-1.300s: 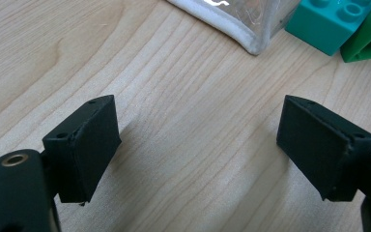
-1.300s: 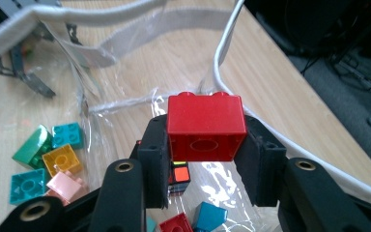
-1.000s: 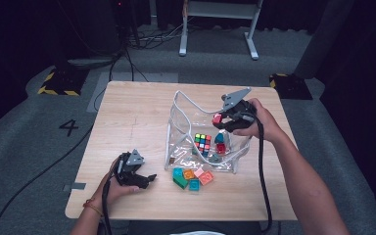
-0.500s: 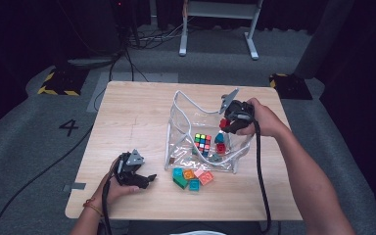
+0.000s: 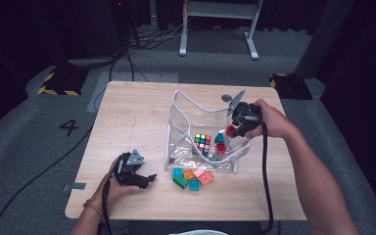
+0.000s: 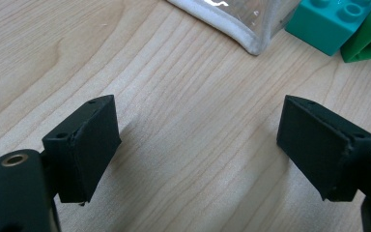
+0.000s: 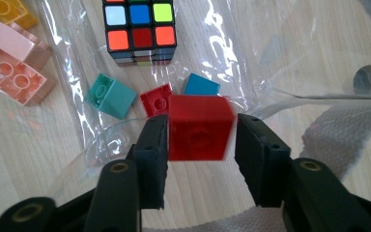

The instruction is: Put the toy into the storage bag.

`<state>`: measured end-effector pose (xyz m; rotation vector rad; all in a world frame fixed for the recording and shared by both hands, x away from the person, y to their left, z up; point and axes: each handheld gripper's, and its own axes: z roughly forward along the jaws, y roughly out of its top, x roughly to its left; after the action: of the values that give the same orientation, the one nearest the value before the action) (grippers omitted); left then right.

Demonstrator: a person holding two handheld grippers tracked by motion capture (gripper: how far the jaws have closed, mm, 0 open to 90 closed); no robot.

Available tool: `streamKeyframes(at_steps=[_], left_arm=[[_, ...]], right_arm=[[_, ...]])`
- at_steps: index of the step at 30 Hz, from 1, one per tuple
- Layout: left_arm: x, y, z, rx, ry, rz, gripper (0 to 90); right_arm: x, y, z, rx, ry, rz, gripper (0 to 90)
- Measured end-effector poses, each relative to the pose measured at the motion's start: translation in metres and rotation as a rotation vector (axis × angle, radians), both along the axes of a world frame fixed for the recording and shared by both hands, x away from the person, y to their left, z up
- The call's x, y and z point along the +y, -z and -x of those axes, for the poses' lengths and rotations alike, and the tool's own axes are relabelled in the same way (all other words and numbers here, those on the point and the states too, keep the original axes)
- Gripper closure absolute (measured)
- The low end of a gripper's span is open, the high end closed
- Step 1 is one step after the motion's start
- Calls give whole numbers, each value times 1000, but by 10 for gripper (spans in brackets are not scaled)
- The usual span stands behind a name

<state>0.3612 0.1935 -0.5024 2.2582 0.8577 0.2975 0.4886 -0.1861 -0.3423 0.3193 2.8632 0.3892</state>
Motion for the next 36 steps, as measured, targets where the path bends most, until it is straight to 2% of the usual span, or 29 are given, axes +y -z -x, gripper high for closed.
streamKeyframes(at_steps=[1, 3, 7, 9, 11, 13, 14, 20, 23, 27, 29, 32, 36], left_arm=[[0, 0, 0, 1, 0, 1, 152], [0, 0, 0, 1, 0, 1, 152], [0, 0, 0, 0, 0, 0, 152], [0, 0, 0, -3, 3, -3, 152], [0, 0, 0, -3, 2, -2, 152], [0, 0, 0, -2, 1, -2, 152], [0, 0, 0, -3, 2, -3, 152], [0, 0, 0, -3, 2, -3, 152], [0, 0, 0, -3, 2, -3, 152], [0, 0, 0, -2, 1, -2, 152], [0, 0, 0, -2, 0, -1, 152], [0, 0, 0, -1, 2, -1, 153], [0, 0, 0, -3, 2, -3, 152]], right_arm=[[0, -1, 1, 5, 10, -6, 521], [-2, -2, 2, -6, -7, -37, 488], [-10, -5, 7, -17, -4, -121, 454], [-18, -7, 11, -52, -25, -191, 421], [-24, -11, 19, -73, 3, -229, 376], [-31, -15, 24, -107, 0, -287, 363], [-36, -18, 27, -127, 0, -332, 354], [-60, -28, 45, -212, 60, -499, 313], [-72, -31, 54, -250, 79, -544, 311], [-87, -32, 64, -272, 104, -601, 308], [-93, -29, 69, -283, 115, -608, 301], [-102, -22, 79, -291, 130, -622, 297], [-113, -7, 91, -292, 158, -669, 292]])
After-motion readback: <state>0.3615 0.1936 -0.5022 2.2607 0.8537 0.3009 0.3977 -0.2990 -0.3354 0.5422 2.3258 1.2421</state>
